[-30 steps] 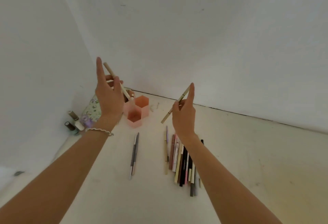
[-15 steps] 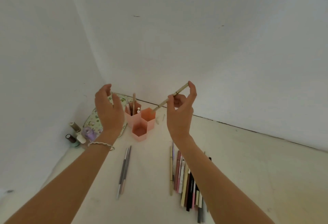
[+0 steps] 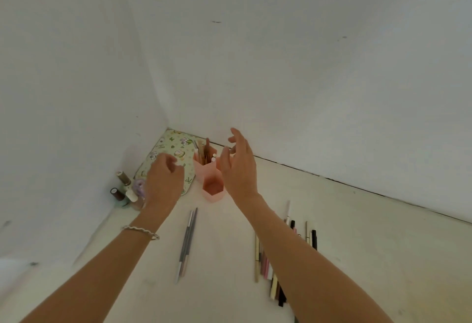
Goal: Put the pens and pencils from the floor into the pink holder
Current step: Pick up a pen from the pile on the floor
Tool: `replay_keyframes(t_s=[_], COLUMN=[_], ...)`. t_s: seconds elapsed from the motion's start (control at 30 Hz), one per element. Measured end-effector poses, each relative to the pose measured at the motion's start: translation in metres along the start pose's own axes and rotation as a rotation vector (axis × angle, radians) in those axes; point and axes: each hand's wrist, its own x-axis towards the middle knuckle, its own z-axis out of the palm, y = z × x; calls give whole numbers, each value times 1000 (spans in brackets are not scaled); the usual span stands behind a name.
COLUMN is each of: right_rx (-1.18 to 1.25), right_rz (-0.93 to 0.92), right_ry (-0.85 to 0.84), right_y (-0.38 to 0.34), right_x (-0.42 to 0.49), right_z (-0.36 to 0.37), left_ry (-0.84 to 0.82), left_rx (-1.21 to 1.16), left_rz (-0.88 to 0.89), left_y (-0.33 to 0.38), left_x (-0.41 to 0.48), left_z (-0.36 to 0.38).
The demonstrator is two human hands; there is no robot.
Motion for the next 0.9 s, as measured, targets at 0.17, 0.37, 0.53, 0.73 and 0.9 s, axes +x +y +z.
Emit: replay_keyframes(t_s=[0.17, 0.37, 0.53, 0.73, 0.9], right_rx=[63, 43, 5, -7, 9], right_rz=[98, 178, 275, 343, 359], right_ry=[130, 172, 151, 138, 153], right_y=[6, 20, 39, 53, 53], right_x=[7, -10, -35, -60, -69], right_z=[-39, -79, -96, -105, -111], left_ry=[-471, -602, -633, -675, -718], left_rx=[689, 804, 780, 820, 715], left_rz=[-117, -69, 77, 114, 31], left_y=[-25, -37, -11, -7, -13], left_x=[-31, -61, -76, -93, -101], left_z=[18, 33, 45, 50, 50])
